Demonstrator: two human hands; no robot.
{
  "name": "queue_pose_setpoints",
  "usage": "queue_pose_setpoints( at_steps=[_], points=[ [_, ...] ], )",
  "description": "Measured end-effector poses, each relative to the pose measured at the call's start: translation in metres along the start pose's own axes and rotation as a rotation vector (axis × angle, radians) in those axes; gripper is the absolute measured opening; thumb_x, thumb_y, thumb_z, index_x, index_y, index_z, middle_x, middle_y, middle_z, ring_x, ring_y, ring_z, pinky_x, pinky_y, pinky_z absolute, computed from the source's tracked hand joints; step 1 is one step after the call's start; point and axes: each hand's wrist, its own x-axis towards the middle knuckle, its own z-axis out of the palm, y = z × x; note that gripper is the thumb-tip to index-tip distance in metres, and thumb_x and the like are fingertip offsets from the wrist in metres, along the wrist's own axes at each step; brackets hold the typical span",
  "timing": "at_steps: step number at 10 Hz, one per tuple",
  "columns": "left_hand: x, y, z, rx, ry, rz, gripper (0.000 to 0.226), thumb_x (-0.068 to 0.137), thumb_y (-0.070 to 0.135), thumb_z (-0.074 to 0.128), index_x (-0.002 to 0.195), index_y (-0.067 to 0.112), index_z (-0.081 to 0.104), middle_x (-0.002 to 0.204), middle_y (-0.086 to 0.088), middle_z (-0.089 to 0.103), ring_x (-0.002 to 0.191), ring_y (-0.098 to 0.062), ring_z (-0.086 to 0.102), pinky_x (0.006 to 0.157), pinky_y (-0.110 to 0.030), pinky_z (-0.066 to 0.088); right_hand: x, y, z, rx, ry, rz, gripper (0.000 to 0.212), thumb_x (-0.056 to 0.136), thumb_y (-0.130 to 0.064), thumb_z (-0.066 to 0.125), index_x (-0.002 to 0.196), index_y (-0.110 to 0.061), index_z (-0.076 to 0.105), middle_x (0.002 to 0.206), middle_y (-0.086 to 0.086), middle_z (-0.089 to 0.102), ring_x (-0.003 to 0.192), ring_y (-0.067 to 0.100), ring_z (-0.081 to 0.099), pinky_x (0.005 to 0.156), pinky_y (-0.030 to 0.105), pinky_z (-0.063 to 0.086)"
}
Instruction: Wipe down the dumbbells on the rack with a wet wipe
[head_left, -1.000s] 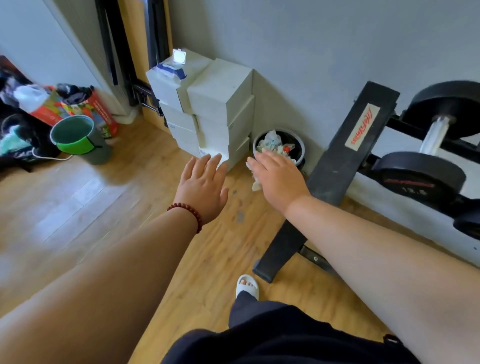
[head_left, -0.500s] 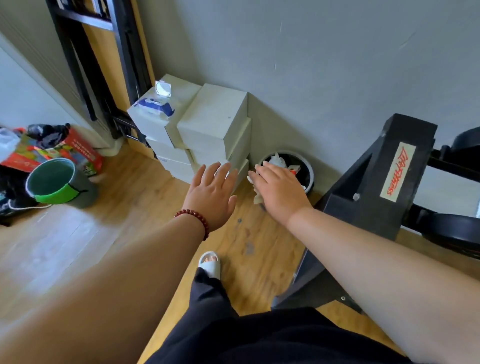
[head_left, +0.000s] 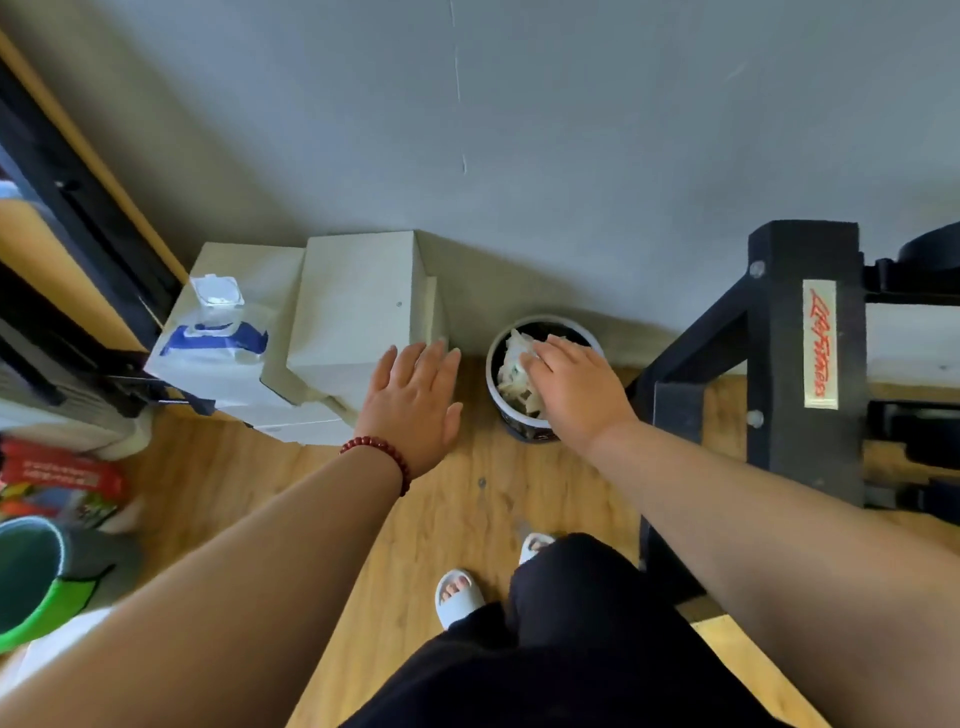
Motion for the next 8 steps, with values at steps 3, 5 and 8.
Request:
queue_pose_setpoints(
  at_steps=[3,5,8],
  points=[
    [0.101,-0.003,0.010,-0.029,-0.039,0.054,0.063,0.102,0.043,0.028,0.155,0.019,0.007,0.162,-0.001,0.011,0.149,-0.023,0.008,0.120,-0.041,-0.002,0.095,0.065,0.006,0.011,-0.035,0.093,0.064,0.097,-0.007,0.049,0.154,-0.014,0.020,0.160,0.007,0.020,0.149,0.025,0.013,0.119,0.036,0.012],
    [0.164,0.006,0.013,-0.039,-0.037,0.071,0.062,0.097,0.042,0.042,0.152,0.016,0.028,0.157,-0.004,0.031,0.144,-0.025,0.027,0.119,-0.043,0.013,0.143,0.101,0.018,0.039,-0.075,0.126,0.057,0.102,-0.025,0.044,0.153,-0.016,0.021,0.161,0.006,0.021,0.149,0.024,0.012,0.119,0.037,0.010],
    [0.221,0.009,0.015,-0.007,0.002,0.083,0.063,0.096,0.041,0.045,0.151,0.013,0.031,0.155,-0.006,0.034,0.143,-0.026,0.029,0.119,-0.044,0.013,0.167,0.133,0.022,0.044,-0.134,0.114,0.063,0.101,-0.042,0.042,0.154,-0.016,0.019,0.161,0.005,0.019,0.150,0.024,0.010,0.120,0.040,0.008]
  ],
)
